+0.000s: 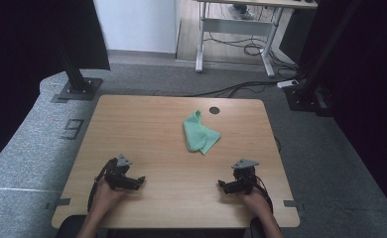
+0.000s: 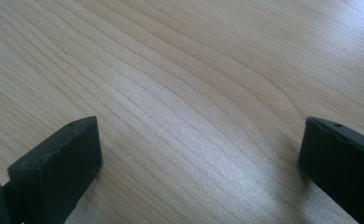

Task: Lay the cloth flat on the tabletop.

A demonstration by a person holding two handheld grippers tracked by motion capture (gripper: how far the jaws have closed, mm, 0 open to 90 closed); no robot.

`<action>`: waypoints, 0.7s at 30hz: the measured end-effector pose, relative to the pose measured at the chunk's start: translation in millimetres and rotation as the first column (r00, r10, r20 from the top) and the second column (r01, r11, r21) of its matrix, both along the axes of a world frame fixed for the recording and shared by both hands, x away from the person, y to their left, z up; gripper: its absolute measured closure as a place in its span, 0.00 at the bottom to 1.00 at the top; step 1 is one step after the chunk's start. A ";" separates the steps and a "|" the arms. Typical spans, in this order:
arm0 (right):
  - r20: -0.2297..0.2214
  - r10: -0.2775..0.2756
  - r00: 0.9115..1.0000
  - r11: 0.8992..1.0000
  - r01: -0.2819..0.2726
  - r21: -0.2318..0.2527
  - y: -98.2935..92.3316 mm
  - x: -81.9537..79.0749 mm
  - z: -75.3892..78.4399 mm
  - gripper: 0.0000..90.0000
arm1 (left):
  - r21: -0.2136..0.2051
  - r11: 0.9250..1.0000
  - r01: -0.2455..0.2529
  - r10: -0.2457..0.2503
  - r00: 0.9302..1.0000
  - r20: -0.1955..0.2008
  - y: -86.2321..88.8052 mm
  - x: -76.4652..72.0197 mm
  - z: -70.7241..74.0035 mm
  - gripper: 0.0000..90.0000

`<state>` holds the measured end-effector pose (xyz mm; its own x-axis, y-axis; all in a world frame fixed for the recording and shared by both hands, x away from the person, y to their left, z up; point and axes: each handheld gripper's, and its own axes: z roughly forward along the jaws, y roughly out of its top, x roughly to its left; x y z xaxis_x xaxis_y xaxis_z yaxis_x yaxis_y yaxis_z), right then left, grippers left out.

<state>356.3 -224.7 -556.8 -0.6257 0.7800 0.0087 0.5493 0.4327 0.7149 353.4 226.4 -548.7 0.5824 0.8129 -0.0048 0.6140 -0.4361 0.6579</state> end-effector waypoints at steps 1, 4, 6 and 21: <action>0.000 0.000 1.000 1.000 0.000 0.000 0.0 0.0 0.0 0.00 | 0.000 1.000 -0.001 0.001 1.000 0.000 0.0 0.0 0.0 0.00; 0.000 0.000 1.000 1.000 0.000 0.000 0.0 0.0 0.0 0.00 | -0.001 1.000 -0.004 0.004 1.000 0.000 -0.1 -0.1 0.0 0.00; 0.000 0.000 1.000 1.000 0.000 0.000 0.0 0.0 0.0 0.00 | -0.002 1.000 -0.004 0.004 1.000 0.000 -0.1 -0.1 0.0 0.00; 0.001 0.000 1.000 1.000 0.000 0.000 0.0 0.0 0.0 0.00 | -0.003 1.000 -0.025 0.025 1.000 0.001 -1.7 0.0 -0.2 0.00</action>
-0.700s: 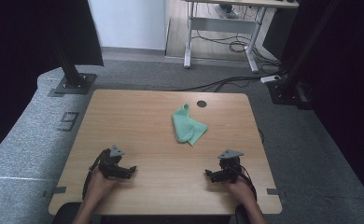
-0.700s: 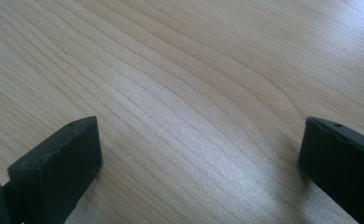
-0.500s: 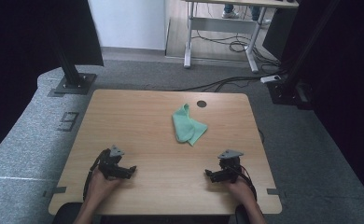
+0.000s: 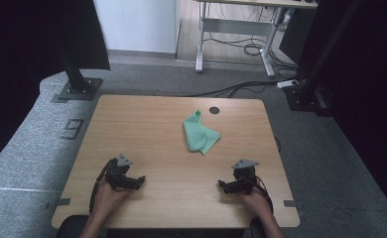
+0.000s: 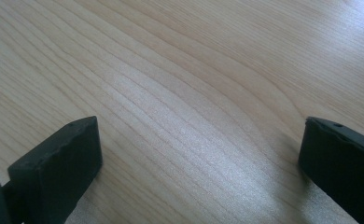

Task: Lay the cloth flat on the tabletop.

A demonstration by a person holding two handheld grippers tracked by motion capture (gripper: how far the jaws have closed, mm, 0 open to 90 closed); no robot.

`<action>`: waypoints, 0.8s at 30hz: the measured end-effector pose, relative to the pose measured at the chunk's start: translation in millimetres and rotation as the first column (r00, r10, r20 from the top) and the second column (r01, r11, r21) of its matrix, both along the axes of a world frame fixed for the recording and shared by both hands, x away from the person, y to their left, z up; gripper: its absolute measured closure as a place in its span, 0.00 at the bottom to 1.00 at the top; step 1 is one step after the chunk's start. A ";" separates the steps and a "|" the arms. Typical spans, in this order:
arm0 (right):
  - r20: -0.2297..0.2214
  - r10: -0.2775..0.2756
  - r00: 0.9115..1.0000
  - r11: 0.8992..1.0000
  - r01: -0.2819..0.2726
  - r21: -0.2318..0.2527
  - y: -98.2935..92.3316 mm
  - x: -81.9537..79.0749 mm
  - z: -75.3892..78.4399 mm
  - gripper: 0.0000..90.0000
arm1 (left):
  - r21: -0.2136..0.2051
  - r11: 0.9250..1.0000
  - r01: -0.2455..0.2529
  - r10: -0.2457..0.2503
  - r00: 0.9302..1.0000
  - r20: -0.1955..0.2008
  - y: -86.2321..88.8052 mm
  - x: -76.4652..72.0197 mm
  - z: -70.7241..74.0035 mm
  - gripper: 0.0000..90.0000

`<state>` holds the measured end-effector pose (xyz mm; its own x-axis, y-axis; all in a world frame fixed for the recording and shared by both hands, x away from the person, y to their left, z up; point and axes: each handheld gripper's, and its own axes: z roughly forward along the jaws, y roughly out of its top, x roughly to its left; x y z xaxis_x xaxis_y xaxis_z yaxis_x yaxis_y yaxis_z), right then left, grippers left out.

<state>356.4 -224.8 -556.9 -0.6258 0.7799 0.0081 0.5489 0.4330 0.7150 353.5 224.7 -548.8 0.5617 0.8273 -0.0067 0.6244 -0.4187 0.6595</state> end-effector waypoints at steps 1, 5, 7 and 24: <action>0.000 0.000 1.000 1.000 0.000 0.000 0.0 0.0 0.0 0.00 | 0.000 1.000 -0.008 0.008 1.000 0.000 0.0 0.2 0.0 0.00; -0.001 0.000 1.000 1.000 0.000 0.000 0.0 0.0 0.0 0.00 | -0.001 0.999 -0.033 0.033 0.999 0.000 -0.9 1.1 0.1 0.00; -0.001 0.000 1.000 1.000 0.000 0.000 0.0 0.0 0.0 0.00 | 0.002 0.999 -0.040 0.040 0.999 -0.003 -2.0 1.7 0.5 0.00; 0.000 0.000 1.000 1.000 0.000 0.000 0.0 0.0 0.0 0.00 | -0.014 0.999 0.048 -0.048 0.999 0.021 -27.6 5.3 15.0 0.04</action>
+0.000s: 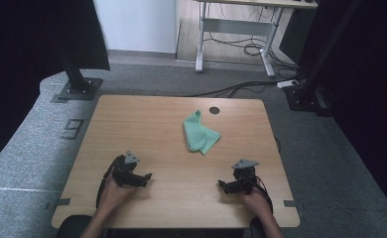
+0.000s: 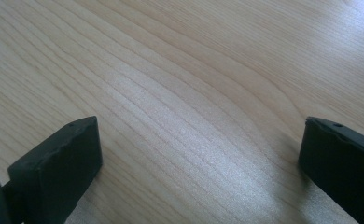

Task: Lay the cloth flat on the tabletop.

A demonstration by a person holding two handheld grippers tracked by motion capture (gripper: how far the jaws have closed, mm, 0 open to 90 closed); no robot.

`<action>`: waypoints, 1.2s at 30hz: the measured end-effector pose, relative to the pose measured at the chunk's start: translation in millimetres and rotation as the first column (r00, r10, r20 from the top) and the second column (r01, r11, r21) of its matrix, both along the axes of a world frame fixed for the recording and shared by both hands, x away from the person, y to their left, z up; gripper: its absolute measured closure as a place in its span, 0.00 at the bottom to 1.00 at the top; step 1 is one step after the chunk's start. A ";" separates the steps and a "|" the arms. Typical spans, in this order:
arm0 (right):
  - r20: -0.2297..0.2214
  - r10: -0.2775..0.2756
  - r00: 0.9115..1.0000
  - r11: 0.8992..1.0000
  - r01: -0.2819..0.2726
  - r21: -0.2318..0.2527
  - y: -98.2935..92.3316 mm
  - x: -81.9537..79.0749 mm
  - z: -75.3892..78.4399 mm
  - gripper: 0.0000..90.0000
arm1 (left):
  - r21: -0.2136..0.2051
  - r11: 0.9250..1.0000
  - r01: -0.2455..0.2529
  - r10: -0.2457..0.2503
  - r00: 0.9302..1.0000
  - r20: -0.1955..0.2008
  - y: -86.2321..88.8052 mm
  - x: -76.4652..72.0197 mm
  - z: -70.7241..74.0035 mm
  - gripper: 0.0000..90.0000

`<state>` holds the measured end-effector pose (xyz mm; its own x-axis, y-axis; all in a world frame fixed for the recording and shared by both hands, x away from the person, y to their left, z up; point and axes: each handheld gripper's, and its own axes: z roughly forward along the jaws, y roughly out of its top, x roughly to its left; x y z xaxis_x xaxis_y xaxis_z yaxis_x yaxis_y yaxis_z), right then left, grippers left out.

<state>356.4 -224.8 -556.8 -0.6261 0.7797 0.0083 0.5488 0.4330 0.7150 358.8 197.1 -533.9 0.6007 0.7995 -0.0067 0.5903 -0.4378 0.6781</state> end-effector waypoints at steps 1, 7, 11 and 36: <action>0.000 0.000 1.000 1.000 0.000 0.000 0.0 0.0 0.0 0.00 | -0.008 1.000 0.007 -0.007 1.000 -0.001 -2.1 0.7 0.9 0.05; 0.000 0.000 1.000 1.000 0.000 0.000 0.0 0.0 0.0 0.00 | -0.015 0.998 0.053 -0.053 0.999 0.006 -20.8 7.1 6.2 0.06; 0.001 0.001 1.000 1.000 -0.001 0.000 -0.1 0.1 0.0 0.00 | -0.027 0.996 0.080 -0.080 0.997 0.013 -34.3 12.4 10.7 0.06; 0.001 0.001 1.000 1.000 -0.001 0.000 -0.2 0.1 0.0 0.00 | -0.013 0.982 0.188 -0.187 0.980 0.064 -109.1 55.4 34.7 0.12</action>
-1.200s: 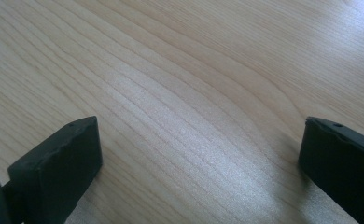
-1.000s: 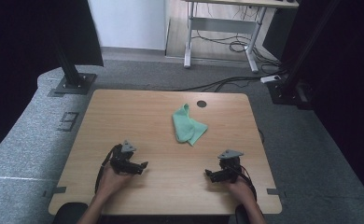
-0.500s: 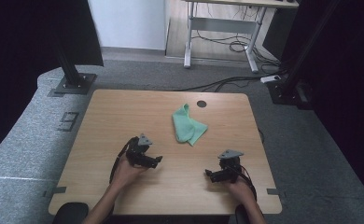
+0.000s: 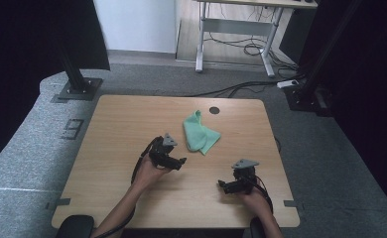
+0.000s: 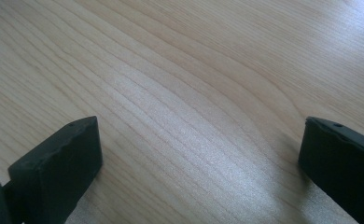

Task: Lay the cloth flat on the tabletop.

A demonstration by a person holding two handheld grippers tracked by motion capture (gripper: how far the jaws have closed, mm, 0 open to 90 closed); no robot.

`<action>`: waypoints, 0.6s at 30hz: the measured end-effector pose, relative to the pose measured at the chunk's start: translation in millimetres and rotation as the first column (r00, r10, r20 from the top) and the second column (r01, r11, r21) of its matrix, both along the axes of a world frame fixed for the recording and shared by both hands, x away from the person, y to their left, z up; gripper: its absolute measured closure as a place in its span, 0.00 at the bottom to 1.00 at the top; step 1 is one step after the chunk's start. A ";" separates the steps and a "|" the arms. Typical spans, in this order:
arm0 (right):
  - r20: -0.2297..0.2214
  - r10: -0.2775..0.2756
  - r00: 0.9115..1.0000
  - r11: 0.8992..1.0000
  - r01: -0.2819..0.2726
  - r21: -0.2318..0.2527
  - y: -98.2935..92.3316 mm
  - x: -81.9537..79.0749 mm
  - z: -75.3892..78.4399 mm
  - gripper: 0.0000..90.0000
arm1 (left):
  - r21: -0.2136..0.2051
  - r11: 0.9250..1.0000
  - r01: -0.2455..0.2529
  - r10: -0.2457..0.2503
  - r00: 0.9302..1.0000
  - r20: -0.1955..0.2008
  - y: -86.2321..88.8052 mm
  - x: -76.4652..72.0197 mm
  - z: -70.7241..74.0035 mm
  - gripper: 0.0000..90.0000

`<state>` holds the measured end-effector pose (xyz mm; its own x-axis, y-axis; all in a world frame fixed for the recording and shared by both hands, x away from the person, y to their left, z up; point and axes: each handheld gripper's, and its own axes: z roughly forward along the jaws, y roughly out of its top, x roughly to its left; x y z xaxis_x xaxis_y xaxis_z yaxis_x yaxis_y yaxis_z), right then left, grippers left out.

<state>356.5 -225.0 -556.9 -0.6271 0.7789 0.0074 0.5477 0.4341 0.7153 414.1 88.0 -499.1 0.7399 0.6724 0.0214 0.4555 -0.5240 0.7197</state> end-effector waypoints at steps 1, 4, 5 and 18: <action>0.000 0.000 1.000 1.000 0.000 0.000 0.0 0.0 0.0 0.00 | -0.002 1.000 0.005 -0.005 1.000 -0.001 -2.0 1.7 0.8 0.14; 0.000 -0.002 1.000 1.000 0.002 0.001 0.1 0.0 0.0 0.00 | -0.001 1.000 0.011 -0.011 1.000 -0.001 -9.7 7.6 2.4 0.15; 0.000 -0.001 1.000 1.000 0.001 0.000 0.0 0.0 0.0 0.00 | -0.002 1.000 0.012 -0.012 1.000 -0.002 -11.4 9.0 2.5 0.15; 0.001 0.000 1.000 1.000 0.000 0.000 0.0 0.1 -0.1 0.00 | -0.003 0.999 0.039 -0.039 0.999 -0.023 -37.4 30.1 -1.7 0.23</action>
<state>356.6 -225.0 -556.9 -0.6270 0.7790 0.0071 0.5471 0.4339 0.7158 444.2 50.6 -500.8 0.7658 0.6430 0.0027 0.4509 -0.5401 0.7106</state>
